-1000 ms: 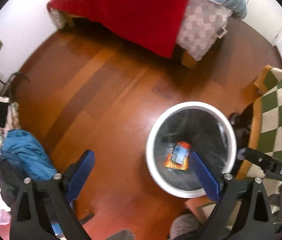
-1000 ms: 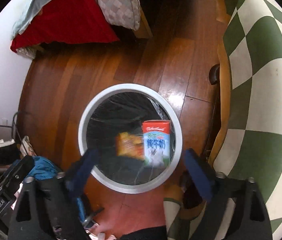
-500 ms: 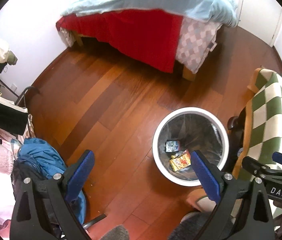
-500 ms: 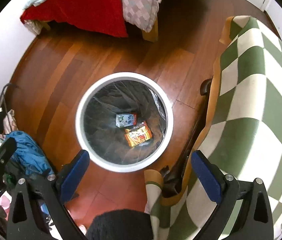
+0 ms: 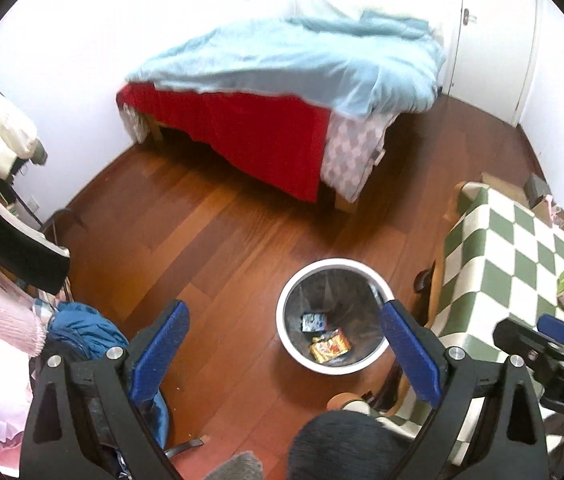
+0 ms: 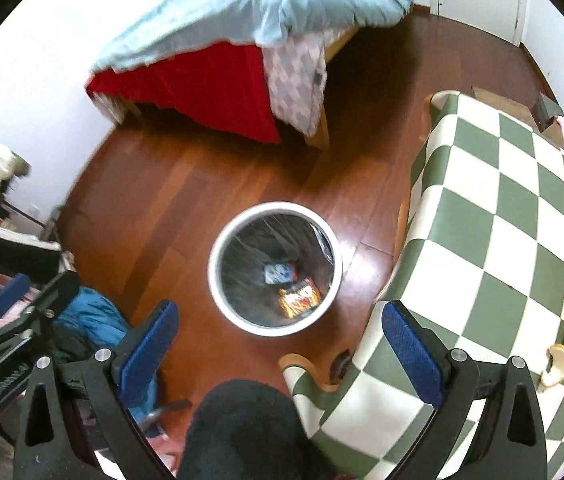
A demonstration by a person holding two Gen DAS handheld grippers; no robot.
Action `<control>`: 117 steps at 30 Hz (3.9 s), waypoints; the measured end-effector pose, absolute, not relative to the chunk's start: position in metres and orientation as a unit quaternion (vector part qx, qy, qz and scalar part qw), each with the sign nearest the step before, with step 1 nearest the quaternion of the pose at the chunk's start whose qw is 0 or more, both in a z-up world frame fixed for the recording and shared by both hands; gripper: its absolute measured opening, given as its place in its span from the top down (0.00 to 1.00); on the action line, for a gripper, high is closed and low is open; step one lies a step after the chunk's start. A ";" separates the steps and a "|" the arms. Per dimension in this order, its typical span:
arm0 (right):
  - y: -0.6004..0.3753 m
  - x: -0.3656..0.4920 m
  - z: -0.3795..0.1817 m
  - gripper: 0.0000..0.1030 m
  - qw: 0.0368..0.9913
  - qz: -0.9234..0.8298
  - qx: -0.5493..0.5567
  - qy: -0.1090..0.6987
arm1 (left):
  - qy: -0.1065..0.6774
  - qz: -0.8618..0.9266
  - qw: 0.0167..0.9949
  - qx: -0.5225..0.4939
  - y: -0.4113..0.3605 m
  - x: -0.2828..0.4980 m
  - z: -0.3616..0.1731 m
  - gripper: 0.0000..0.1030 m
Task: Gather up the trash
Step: 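Move both tools back from the bin to the table, then grasp the yellow chip bag with the left tool while the right tool grasps the white box, then carry the chip bag and white box with both tools over the bin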
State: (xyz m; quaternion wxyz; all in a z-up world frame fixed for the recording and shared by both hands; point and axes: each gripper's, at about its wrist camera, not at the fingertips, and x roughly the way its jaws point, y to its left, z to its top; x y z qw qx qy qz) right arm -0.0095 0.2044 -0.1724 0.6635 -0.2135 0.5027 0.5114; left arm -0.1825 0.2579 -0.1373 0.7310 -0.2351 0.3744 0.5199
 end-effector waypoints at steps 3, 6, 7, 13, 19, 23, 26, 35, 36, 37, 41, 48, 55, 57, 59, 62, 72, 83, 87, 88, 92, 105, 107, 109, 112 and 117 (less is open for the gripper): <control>0.176 -0.003 -0.143 0.01 0.664 0.526 -0.177 0.501 | 0.362 0.511 0.746 -0.230 0.239 -0.171 -0.121 0.05; 0.139 0.010 -0.120 0.01 0.668 0.533 -0.142 0.500 | 0.358 0.483 0.767 -0.224 0.217 -0.147 -0.113 0.05; 0.121 0.020 -0.112 0.01 0.674 0.528 -0.130 0.501 | 0.359 0.474 0.773 -0.222 0.209 -0.137 -0.114 0.05; 0.028 0.090 -0.101 0.01 0.716 0.464 -0.084 0.514 | 0.403 0.396 0.795 -0.222 0.162 -0.047 -0.140 0.05; -0.068 0.180 -0.117 0.01 0.765 0.353 -0.050 0.536 | 0.458 0.303 0.809 -0.208 0.111 0.069 -0.171 0.05; -0.124 0.239 -0.138 0.01 0.786 0.282 -0.033 0.550 | 0.494 0.245 0.812 -0.192 0.075 0.141 -0.190 0.05; -0.161 0.280 -0.156 0.01 0.794 0.236 -0.023 0.560 | 0.524 0.210 0.805 -0.183 0.054 0.190 -0.210 0.05; -0.219 0.378 -0.217 0.02 0.790 0.164 -0.023 0.591 | 0.584 0.170 0.774 -0.177 0.036 0.263 -0.271 0.06; -0.221 0.385 -0.222 0.07 0.788 0.162 -0.021 0.594 | 0.584 0.166 0.774 -0.181 0.036 0.266 -0.275 0.06; -0.222 0.394 -0.229 0.10 0.784 0.162 -0.023 0.599 | 0.586 0.166 0.772 -0.182 0.035 0.268 -0.278 0.06; -0.215 0.412 -0.247 0.13 0.776 0.167 -0.033 0.607 | 0.592 0.158 0.769 -0.179 0.031 0.274 -0.287 0.22; -0.198 0.429 -0.273 0.27 0.763 0.179 -0.047 0.619 | 0.591 0.153 0.773 -0.171 0.021 0.284 -0.292 0.41; -0.196 0.430 -0.285 0.55 0.754 0.181 -0.063 0.628 | 0.579 0.170 0.783 -0.151 0.011 0.277 -0.282 0.45; -0.198 0.429 -0.284 0.57 0.756 0.180 -0.064 0.626 | 0.571 0.174 0.789 -0.143 0.010 0.274 -0.274 0.45; -0.200 0.427 -0.282 0.57 0.758 0.182 -0.066 0.622 | 0.560 0.178 0.798 -0.137 0.011 0.267 -0.261 0.45; -0.205 0.422 -0.274 0.58 0.765 0.187 -0.066 0.612 | 0.538 0.185 0.812 -0.129 0.009 0.257 -0.238 0.45; -0.206 0.382 -0.205 0.59 0.799 0.230 -0.056 0.553 | 0.450 0.214 0.859 -0.117 0.031 0.207 -0.153 0.45; -0.138 0.299 -0.114 0.60 0.802 0.339 -0.041 0.490 | 0.374 0.278 0.874 -0.139 0.100 0.111 -0.088 0.45; -0.094 0.261 -0.095 0.60 0.787 0.387 -0.037 0.479 | 0.357 0.324 0.864 -0.143 0.141 0.066 -0.077 0.45; -0.078 0.249 -0.092 0.60 0.780 0.403 -0.038 0.478 | 0.355 0.333 0.862 -0.145 0.149 0.058 -0.076 0.45; -0.018 0.206 -0.091 0.60 0.751 0.451 -0.045 0.480 | 0.351 0.368 0.844 -0.169 0.194 0.015 -0.084 0.45; 0.187 0.074 -0.208 0.61 0.647 0.499 -0.131 0.561 | 0.404 0.398 0.720 -0.400 0.358 -0.116 -0.238 0.45; 0.213 0.064 -0.235 0.61 0.635 0.491 -0.152 0.576 | 0.420 0.394 0.699 -0.423 0.373 -0.124 -0.268 0.45; 0.237 0.055 -0.261 0.61 0.624 0.483 -0.171 0.590 | 0.436 0.384 0.681 -0.446 0.388 -0.131 -0.295 0.45; 0.269 0.047 -0.296 0.61 0.611 0.467 -0.197 0.608 | 0.452 0.380 0.655 -0.471 0.403 -0.141 -0.326 0.42; 0.307 0.041 -0.341 0.61 0.594 0.446 -0.230 0.630 | 0.472 0.376 0.630 -0.488 0.412 -0.160 -0.360 0.09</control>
